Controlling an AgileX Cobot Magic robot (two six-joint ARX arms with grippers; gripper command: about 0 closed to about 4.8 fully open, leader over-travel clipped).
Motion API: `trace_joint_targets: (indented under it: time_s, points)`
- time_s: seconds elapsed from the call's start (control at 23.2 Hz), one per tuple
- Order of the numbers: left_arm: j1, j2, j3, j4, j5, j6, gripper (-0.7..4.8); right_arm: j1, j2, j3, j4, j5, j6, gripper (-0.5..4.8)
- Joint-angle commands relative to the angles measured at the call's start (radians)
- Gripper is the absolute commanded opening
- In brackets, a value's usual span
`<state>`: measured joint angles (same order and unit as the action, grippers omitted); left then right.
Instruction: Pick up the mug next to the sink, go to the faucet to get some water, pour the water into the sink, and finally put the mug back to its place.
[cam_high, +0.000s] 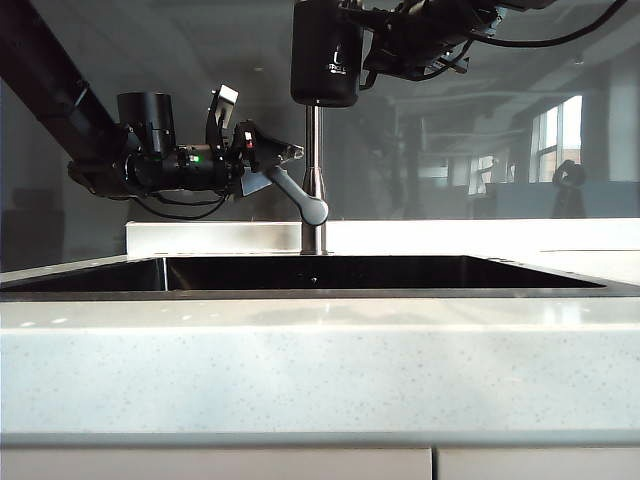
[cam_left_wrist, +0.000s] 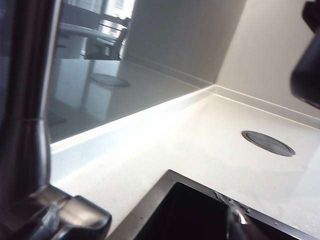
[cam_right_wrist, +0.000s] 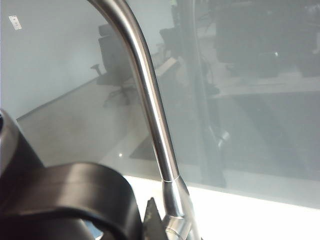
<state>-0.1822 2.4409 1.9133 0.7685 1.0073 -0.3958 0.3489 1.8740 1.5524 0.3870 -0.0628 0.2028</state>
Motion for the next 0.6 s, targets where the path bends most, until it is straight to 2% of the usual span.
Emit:
trace_joint_targets:
  time_s: [0.04, 0.09, 0.22, 0.43, 0.6]
  points:
    - [-0.007, -0.002, 0.005, 0.019, 0.067, -0.016, 4.25, 0.002, -0.016, 0.01, 0.044, -0.003, 0.011, -0.08]
    - [-0.007, -0.002, 0.005, 0.021, 0.076, -0.029, 4.23, 0.002, -0.016, 0.01, 0.044, -0.003, 0.011, -0.08]
    - [-0.006, -0.002, 0.005, 0.027, 0.109, -0.035, 3.62, 0.002, -0.016, 0.01, 0.044, -0.003, 0.011, -0.08]
    - [-0.005, -0.002, 0.005, 0.034, 0.034, -0.019, 3.65, 0.002, -0.016, 0.01, 0.042, -0.003, 0.011, -0.08]
    - [0.009, -0.002, 0.004, 0.031, -0.02, 0.054, 3.69, 0.002, -0.016, 0.01, 0.036, -0.007, 0.011, -0.08]
